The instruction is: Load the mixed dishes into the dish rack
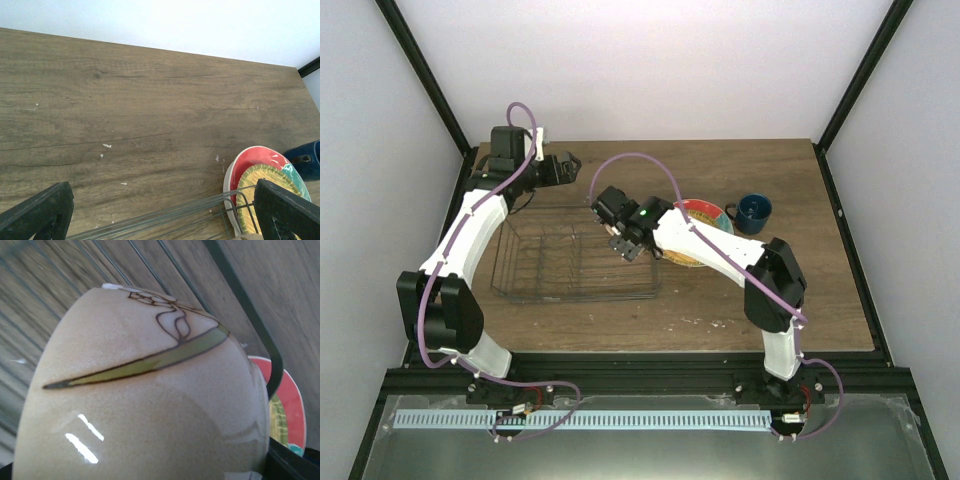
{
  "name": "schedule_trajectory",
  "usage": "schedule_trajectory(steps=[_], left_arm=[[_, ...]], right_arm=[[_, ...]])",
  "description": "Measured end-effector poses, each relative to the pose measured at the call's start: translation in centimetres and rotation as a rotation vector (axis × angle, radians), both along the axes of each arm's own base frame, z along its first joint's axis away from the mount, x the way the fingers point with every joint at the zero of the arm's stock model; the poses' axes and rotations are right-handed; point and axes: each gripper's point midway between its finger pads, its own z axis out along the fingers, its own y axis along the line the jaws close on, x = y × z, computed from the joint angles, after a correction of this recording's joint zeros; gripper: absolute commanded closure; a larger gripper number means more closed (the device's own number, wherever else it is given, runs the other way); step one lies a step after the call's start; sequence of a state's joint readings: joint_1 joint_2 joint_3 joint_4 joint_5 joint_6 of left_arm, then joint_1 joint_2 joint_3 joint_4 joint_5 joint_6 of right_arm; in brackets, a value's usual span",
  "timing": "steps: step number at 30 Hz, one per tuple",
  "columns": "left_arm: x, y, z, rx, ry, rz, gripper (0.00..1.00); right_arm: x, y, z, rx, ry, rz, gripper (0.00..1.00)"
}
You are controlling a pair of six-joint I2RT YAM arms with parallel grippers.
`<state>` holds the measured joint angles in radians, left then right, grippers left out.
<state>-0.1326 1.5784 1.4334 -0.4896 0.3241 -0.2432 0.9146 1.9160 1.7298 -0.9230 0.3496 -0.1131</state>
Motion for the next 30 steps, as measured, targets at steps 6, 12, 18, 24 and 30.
schedule_trajectory(steps=[6,12,18,24,30], left_arm=[[-0.4,0.2,-0.1,0.005,-0.007,0.004,0.00],[-0.4,0.2,0.0,0.009,-0.014,0.000,0.00],[-0.4,0.1,0.0,0.010,-0.016,-0.003,0.00],[-0.4,0.1,0.0,0.009,-0.016,-0.006,0.00],[-0.4,0.1,0.0,0.010,-0.016,-0.006,0.00]], right_arm=[[1.7,-1.8,-3.0,-0.163,-0.083,-0.088,0.71],[2.8,-1.5,-4.5,-0.202,-0.139,-0.123,0.68],[3.5,-1.2,-5.7,-0.247,-0.178,-0.127,0.43],[3.4,-0.9,-5.6,-0.284,-0.201,-0.090,0.02],[3.2,-0.3,-5.3,-0.301,-0.223,-0.056,0.00]])
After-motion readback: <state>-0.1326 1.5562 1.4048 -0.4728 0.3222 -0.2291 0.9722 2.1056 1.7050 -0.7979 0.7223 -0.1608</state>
